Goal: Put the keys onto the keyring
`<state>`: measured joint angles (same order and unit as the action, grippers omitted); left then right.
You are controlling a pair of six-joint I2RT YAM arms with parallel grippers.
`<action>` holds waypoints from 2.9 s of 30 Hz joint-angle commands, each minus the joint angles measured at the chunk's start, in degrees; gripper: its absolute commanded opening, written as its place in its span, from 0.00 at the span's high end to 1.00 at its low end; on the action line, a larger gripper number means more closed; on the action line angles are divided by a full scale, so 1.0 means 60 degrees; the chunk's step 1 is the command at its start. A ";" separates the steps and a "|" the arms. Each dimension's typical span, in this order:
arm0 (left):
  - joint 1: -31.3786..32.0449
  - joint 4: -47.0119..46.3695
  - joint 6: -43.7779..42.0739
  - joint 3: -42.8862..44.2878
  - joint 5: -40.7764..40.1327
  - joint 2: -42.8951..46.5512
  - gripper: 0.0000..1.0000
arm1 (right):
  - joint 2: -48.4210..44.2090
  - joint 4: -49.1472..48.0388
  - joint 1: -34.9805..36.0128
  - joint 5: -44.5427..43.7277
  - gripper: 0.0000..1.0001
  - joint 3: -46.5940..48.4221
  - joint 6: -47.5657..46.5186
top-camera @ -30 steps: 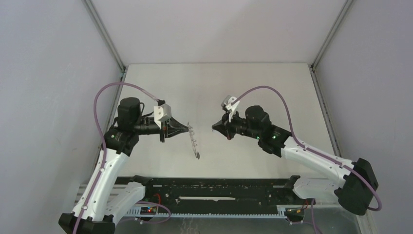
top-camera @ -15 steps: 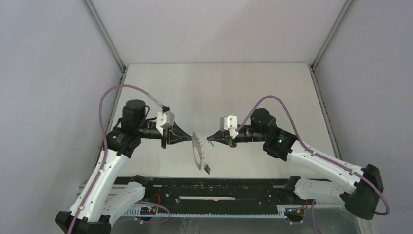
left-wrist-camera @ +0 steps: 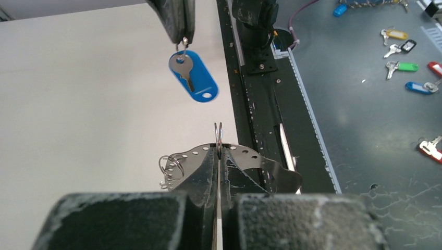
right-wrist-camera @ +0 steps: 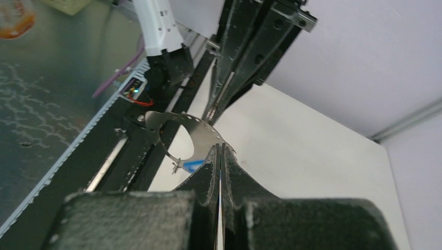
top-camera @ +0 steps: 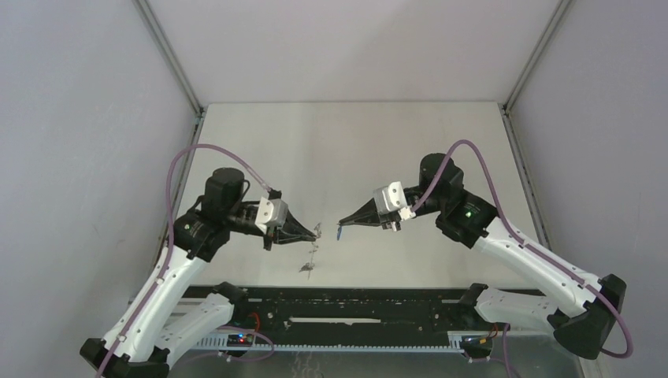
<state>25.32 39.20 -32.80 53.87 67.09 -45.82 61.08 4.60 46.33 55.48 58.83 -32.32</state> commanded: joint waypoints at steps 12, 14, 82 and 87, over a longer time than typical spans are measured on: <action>0.0673 0.0006 -0.1500 0.0798 -0.0251 -0.0280 1.00 | 0.0770 0.1152 -0.0076 0.1924 1.00 0.0967 -0.1819; 0.0739 -0.0018 -0.1520 0.0879 -0.0246 -0.0350 1.00 | 0.0844 0.1138 -0.0050 0.2033 1.00 0.0970 -0.1920; 0.0859 -0.1402 -0.0236 0.0686 -0.0208 -0.0843 1.00 | 0.1260 0.0382 0.0046 0.1766 1.00 0.0966 -0.1830; 0.0861 -0.1450 -0.0174 0.0649 -0.0225 -0.0859 1.00 | 0.1274 0.0325 0.0072 0.1794 1.00 0.0966 -0.1785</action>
<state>30.15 33.41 -34.81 56.29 64.73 -51.03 68.45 8.58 46.28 65.28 62.41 -44.05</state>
